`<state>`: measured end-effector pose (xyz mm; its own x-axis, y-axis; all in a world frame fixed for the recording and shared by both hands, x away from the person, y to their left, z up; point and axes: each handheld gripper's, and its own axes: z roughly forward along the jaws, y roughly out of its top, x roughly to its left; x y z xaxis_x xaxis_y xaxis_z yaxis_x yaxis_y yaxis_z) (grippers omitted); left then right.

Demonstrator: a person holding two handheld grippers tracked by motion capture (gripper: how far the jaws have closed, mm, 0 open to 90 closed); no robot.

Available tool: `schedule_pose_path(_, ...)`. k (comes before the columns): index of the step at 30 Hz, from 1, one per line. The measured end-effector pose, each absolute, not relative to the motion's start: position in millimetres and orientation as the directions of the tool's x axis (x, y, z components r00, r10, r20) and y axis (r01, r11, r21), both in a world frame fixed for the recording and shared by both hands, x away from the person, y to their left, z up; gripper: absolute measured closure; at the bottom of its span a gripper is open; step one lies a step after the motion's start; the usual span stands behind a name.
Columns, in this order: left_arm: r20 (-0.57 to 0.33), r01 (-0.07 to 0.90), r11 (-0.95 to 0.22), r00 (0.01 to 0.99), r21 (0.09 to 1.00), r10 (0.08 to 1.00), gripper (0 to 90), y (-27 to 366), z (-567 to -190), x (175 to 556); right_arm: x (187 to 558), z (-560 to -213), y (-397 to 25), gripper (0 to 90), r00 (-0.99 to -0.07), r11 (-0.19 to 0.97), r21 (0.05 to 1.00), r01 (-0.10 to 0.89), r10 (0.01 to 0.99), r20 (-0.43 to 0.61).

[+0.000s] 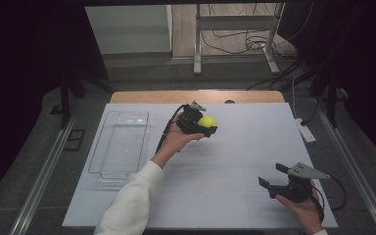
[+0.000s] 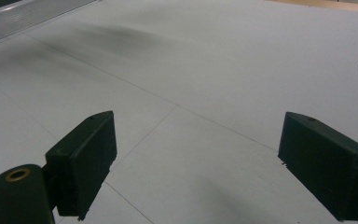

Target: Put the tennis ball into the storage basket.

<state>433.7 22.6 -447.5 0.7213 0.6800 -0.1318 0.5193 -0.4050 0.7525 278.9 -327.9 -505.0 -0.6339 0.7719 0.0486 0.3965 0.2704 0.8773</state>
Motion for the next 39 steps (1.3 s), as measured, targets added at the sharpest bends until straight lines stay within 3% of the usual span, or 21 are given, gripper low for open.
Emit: schedule_pose_path(39,-0.116,0.496,-0.395,0.723,0.773,0.681,27.0,43,-437,418,278,-504,-326,11.9,-0.638,0.275,0.878,0.391,0.769,0.043)
